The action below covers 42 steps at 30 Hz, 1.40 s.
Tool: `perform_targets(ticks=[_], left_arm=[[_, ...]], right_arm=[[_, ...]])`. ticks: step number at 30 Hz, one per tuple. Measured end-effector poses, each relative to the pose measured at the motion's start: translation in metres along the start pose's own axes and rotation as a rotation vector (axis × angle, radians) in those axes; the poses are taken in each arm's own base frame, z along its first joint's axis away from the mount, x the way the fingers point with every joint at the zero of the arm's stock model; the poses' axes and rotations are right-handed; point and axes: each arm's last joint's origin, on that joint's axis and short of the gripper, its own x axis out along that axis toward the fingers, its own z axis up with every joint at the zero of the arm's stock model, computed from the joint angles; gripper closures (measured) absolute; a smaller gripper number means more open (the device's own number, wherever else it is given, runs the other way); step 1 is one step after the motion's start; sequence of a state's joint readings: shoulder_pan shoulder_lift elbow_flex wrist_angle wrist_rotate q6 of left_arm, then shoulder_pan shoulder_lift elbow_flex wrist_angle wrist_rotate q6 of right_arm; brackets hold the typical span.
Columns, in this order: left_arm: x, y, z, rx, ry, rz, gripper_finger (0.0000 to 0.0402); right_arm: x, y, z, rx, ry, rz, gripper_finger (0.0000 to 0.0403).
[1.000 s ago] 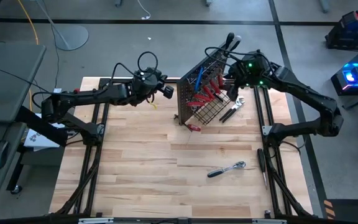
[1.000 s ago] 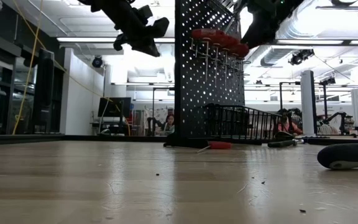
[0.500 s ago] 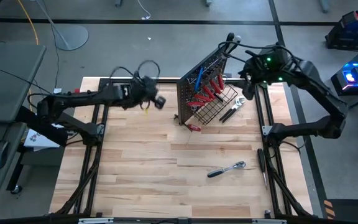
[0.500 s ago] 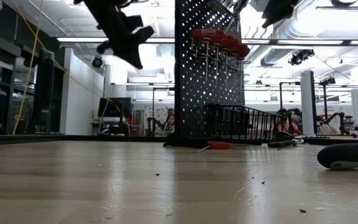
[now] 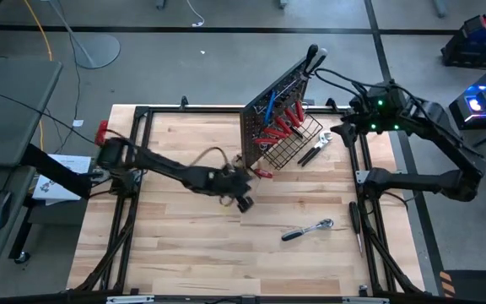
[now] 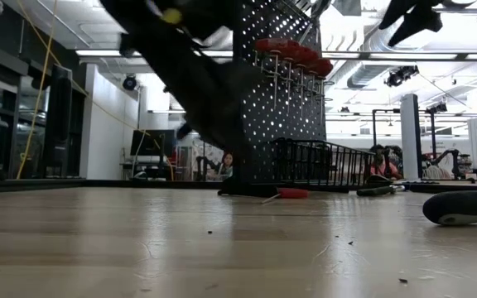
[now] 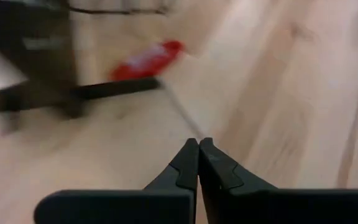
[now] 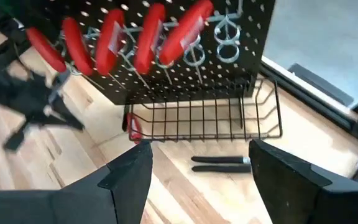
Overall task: Hang tools onto peg board
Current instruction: Hang the red allen wrench on the peg board
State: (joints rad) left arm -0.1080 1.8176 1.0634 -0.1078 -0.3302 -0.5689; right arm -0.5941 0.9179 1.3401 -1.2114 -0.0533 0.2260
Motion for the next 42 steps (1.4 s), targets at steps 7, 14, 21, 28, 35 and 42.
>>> perform_targets(ticks=[7,14,21,28,35,42], left_arm=[[0.037,-0.032,0.022,-0.018,-0.042,0.007,0.0392],[0.054,-0.038,0.031,-0.273,-0.040,0.133,0.0323],[0.067,-0.032,0.020,-0.438,0.039,0.267,0.0253],[0.092,-0.034,0.009,-0.611,0.019,0.240,0.0270],[0.094,-0.045,-0.014,-0.601,0.114,0.246,0.0390],[0.069,-0.085,-0.051,-0.547,0.204,0.225,0.0400]], right_arm=[[-0.007,0.001,-0.009,0.014,-0.039,-0.048,0.0149],[-0.011,0.002,-0.011,-0.097,-0.056,-0.062,0.0149],[-0.019,0.001,-0.015,-0.187,-0.097,-0.040,0.0149],[-0.035,0.000,-0.023,-0.198,-0.168,-0.010,0.0149],[-0.049,-0.002,-0.030,-0.158,-0.230,0.022,0.0149],[-0.055,-0.002,-0.036,-0.131,-0.237,0.068,0.0149]])
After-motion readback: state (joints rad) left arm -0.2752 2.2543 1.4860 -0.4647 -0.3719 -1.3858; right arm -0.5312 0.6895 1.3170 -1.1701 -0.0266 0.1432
